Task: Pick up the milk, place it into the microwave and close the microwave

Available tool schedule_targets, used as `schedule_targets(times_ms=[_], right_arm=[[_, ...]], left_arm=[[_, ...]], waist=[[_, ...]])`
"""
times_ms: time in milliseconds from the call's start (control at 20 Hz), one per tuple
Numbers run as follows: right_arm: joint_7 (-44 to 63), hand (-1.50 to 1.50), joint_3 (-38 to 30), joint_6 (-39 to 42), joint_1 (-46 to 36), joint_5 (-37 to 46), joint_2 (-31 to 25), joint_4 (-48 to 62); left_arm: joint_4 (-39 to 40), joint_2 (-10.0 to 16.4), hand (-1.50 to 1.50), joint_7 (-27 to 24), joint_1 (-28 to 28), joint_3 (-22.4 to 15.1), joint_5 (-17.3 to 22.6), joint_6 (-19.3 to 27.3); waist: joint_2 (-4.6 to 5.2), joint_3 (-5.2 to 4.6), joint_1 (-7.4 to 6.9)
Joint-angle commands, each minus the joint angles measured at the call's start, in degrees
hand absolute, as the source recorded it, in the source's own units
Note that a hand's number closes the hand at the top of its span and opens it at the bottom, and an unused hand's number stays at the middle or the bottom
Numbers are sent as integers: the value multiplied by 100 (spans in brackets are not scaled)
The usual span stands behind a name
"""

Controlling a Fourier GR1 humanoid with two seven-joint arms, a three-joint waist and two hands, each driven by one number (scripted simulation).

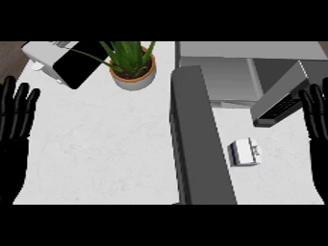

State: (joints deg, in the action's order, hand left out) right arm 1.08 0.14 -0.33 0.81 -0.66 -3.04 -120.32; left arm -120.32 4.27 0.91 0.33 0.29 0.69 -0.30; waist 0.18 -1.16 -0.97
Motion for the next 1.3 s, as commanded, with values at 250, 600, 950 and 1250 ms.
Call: schedule_targets(times_ms=[250,600,950,1250], right_arm=[[-246,-150,-245,1772,692,-1644,-845,-447],[-310,-150,-697,2662,1502,-2570,-1301,-792],[-824,-150,-812,2989,2250,-2009,-874,-1051],[-1277,-150,-755,3060,2068,-1014,-613,-576]], left_arm=[[-20,-418,-150,-588,452,-893,-1112,773],[-645,-425,-150,-608,1903,-1910,-557,1965],[-1615,-285,-150,-1069,3443,-2610,-745,1723],[-1776,155,-150,-2063,4569,-2569,-153,1364]], waist=[[-38,122,168],[-41,116,100],[-42,116,69],[-47,113,1]])
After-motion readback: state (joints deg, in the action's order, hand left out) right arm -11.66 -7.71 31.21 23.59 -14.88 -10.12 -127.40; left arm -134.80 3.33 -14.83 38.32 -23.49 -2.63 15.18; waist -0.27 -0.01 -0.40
